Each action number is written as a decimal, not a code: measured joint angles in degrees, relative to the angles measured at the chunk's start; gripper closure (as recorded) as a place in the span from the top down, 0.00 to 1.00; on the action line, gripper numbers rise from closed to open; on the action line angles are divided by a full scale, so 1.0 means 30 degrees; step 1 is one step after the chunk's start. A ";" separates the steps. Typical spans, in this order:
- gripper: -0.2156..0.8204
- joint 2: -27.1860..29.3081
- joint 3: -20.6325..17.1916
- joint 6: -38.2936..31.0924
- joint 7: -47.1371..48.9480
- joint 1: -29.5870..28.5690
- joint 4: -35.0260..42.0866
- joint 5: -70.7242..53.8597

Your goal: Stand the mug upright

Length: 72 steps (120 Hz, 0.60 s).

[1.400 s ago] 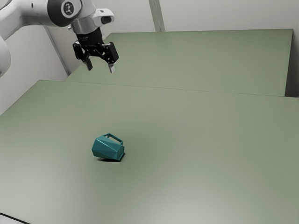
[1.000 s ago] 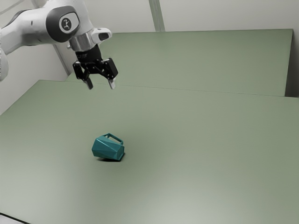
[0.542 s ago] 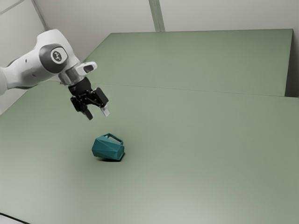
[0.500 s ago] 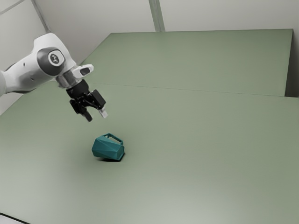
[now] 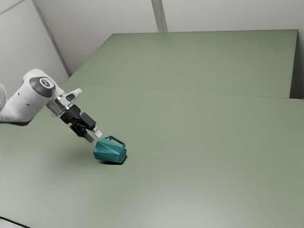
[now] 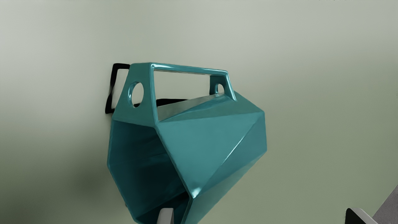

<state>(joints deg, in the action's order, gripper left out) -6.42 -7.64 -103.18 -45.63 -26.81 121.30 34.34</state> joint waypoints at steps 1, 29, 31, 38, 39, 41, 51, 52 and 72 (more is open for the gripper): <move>0.79 -0.0055 0.0000 -0.0001 -0.0103 -0.0002 0.0000 0.0069; 0.79 -0.1177 0.0001 0.0016 -0.2616 -0.0309 0.0002 0.1602; 0.79 -0.1222 0.0001 0.0019 -0.2767 -0.0322 0.0003 0.1667; 0.79 -0.1363 -0.0001 0.0028 -0.3264 -0.0342 0.0004 0.1852; 0.79 -0.1387 -0.0001 0.0029 -0.3331 -0.0343 0.0008 0.1880; 0.79 -0.1442 -0.0001 0.0032 -0.3463 -0.0346 0.0019 0.1947; 0.79 -0.1675 -0.0001 0.0069 -0.4066 -0.0353 0.0084 0.2338; 0.79 -0.1692 -0.0001 0.0077 -0.4121 -0.0354 0.0102 0.2388; 0.72 -0.2151 0.0001 0.0260 -0.5087 -0.0508 0.0535 0.3460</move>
<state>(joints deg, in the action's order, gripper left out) -12.87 -7.64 -102.40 -60.90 -28.33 122.90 44.72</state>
